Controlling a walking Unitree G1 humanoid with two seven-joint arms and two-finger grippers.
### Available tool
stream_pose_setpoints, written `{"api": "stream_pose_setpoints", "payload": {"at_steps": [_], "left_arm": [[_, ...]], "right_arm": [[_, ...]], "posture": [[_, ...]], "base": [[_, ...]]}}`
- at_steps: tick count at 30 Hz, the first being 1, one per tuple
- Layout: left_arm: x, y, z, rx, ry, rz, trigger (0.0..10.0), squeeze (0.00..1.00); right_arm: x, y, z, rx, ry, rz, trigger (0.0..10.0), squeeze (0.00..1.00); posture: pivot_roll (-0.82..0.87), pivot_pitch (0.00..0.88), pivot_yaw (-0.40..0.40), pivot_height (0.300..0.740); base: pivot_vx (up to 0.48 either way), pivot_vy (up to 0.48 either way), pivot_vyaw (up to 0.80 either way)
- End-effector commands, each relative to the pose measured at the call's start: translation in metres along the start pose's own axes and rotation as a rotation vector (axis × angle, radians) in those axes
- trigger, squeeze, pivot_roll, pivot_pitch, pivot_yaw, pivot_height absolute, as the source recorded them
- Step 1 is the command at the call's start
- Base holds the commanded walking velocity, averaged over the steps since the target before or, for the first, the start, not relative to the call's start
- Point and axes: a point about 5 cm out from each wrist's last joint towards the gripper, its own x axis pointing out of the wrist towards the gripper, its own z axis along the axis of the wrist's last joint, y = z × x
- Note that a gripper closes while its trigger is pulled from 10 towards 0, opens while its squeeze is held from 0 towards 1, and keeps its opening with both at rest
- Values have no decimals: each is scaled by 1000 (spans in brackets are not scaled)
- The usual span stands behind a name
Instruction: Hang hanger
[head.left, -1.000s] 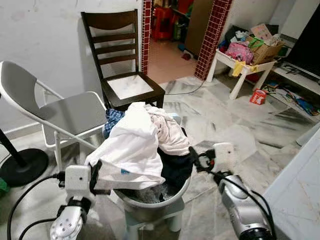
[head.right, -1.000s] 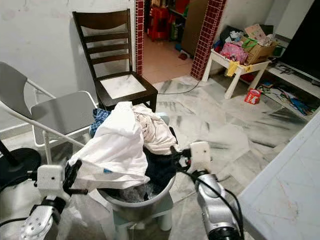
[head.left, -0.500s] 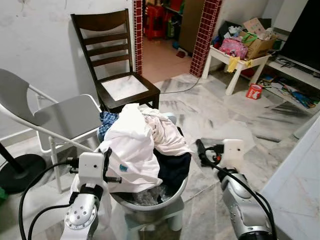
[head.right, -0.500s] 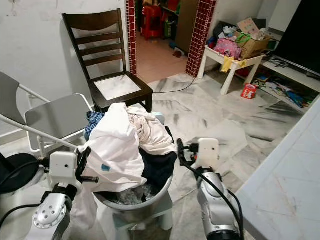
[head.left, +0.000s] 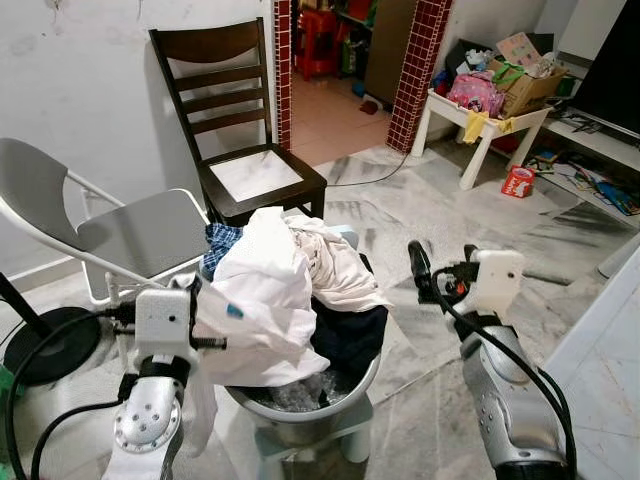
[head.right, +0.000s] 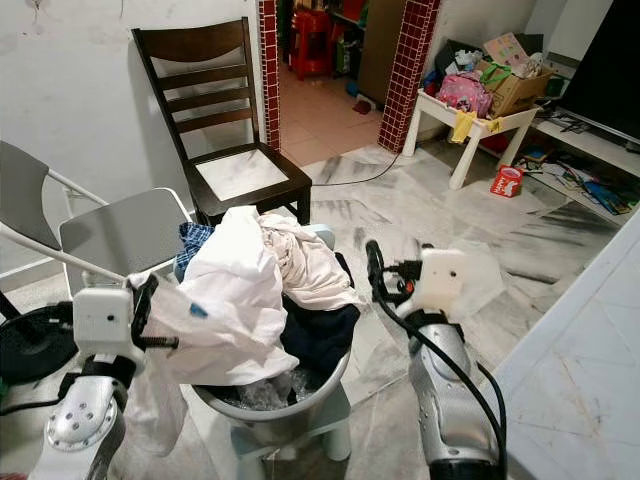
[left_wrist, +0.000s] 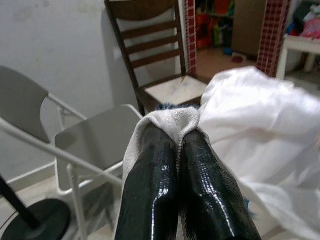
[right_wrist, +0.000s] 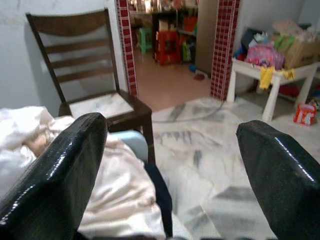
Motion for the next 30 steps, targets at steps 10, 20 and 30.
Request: {"api": "stream_pose_setpoints", "payload": {"at_steps": [10,20,30], "left_arm": [[-17,13,-30,44,102,7,10000,0],[-7,13,-29,53,93,-12,10000,0],[2,11,-26,41,81,-9,10000,0]], "right_arm": [[-14,-12,-15,-25,69,-13,10000,0],[-14,-10,-18,-26,82,-1,10000,0],[-13,-13,-18,-25,84,-12,10000,0]], "posture": [[7,0,-6,740],[-7,0,-2,740],[-14,0,-2,740]], "base": [[0,0,-226],[-209,0,-760],[-312,0,-174]]}}
